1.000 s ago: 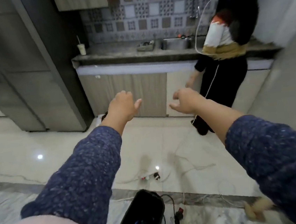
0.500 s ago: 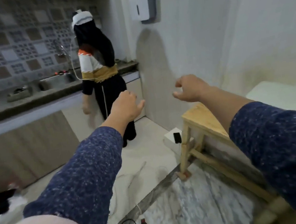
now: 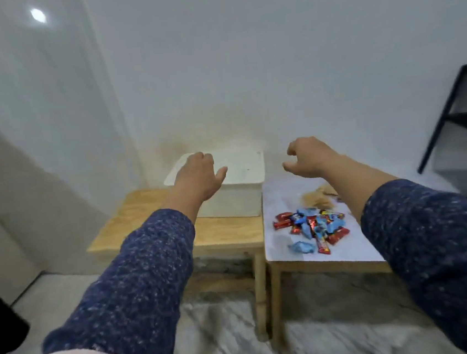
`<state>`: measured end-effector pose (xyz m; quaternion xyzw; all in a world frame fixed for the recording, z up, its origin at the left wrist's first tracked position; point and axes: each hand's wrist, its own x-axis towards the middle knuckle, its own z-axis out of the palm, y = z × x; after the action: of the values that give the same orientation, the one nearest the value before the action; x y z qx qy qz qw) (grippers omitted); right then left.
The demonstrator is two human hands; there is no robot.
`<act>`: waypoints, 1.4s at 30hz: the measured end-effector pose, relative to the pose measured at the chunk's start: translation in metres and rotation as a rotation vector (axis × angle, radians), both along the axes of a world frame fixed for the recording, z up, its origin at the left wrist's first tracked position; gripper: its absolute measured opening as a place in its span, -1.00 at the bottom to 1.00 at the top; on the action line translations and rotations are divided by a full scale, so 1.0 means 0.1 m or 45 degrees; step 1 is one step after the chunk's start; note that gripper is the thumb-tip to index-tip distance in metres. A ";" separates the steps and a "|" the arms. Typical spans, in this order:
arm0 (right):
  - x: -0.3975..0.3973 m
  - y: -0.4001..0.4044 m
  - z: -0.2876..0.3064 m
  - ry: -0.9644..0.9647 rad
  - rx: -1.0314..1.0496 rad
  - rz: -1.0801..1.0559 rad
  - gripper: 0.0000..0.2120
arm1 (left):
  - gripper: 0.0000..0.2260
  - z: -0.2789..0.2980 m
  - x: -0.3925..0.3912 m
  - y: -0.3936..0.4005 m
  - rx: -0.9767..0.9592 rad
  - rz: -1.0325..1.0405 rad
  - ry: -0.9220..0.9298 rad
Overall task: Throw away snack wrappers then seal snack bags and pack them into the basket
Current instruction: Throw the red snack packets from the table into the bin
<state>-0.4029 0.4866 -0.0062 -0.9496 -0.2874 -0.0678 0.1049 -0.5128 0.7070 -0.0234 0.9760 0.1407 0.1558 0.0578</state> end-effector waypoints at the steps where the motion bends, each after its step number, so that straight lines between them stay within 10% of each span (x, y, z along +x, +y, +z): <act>1: 0.12 -0.29 -0.01 -0.004 -0.018 -0.059 -0.53 | -0.53 -0.02 0.22 -0.25 -0.006 -0.063 -0.015; 27: 1.22 -5.51 -1.19 0.335 0.159 -1.279 -0.64 | -0.54 -1.42 3.32 -5.62 -0.153 -1.242 0.367; 35: 1.72 -6.46 -1.86 0.552 0.096 -1.187 -0.53 | -0.47 -2.27 3.57 -6.45 -0.370 -1.179 0.632; 42: 2.53 -7.37 -2.50 0.655 0.047 -0.715 -0.52 | -0.38 -3.15 3.53 -7.11 -0.659 -0.541 0.596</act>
<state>-0.1499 -0.2502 -0.2562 -0.9753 0.0210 0.1415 0.1682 -0.1595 -0.0044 -0.3385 0.9457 -0.0201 -0.1264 0.2988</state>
